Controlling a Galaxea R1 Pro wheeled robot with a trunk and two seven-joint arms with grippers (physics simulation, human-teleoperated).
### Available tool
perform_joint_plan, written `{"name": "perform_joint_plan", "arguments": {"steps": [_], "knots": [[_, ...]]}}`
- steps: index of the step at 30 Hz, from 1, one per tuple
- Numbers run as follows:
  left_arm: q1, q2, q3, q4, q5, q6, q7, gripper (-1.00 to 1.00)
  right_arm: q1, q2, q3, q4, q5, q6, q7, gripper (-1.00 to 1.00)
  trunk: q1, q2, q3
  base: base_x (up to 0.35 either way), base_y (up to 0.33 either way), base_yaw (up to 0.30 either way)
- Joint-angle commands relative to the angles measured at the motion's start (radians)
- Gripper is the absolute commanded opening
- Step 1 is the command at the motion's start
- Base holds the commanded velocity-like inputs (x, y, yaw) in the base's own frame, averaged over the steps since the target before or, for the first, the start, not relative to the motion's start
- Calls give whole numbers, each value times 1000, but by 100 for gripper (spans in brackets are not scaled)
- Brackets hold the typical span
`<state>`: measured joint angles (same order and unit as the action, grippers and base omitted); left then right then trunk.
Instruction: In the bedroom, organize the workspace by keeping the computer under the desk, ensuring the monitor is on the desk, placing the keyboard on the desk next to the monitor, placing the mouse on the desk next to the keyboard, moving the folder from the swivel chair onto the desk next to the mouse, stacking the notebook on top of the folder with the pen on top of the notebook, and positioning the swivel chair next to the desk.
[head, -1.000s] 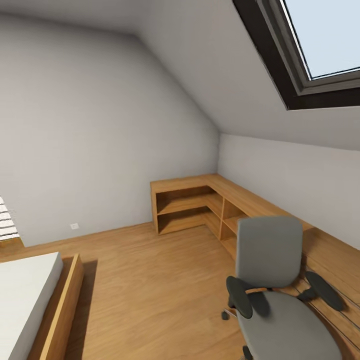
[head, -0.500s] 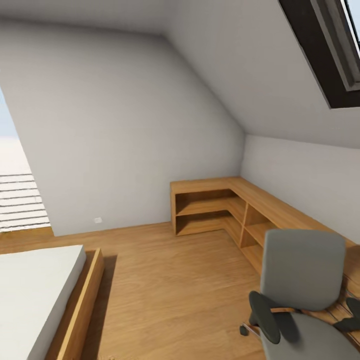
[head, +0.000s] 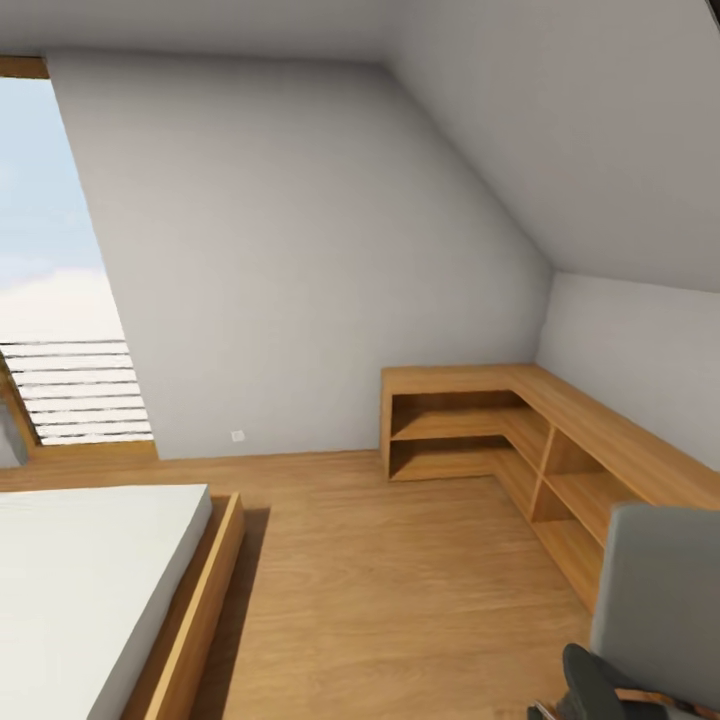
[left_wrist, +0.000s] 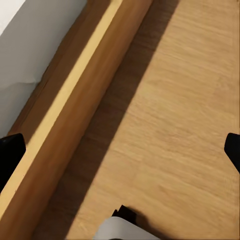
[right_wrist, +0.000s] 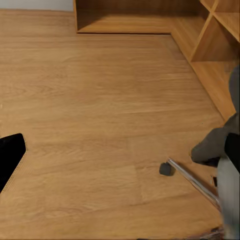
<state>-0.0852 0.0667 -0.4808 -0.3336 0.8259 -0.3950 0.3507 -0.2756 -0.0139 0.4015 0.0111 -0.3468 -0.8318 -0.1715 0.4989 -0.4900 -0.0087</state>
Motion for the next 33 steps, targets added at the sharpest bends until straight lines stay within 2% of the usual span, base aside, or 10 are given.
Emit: {"name": "perform_joint_plan", "arguments": {"steps": [1,12,33], "knots": [[-1,1,-9,-1,5,-3,7,100,0,0,9,1,-3,-1,-5,100,1,-1,-1,320,0,278],[-1,1,-9,-1,5,-4,6,100,0,0,8,1,-3,3,-5,100,1,-1,-1,322,0,219],[-1,1,-9,-1,5,-5,6,100,0,0,8,1,-1,3,-7,100,1,-1,-1,322,0,12]]}}
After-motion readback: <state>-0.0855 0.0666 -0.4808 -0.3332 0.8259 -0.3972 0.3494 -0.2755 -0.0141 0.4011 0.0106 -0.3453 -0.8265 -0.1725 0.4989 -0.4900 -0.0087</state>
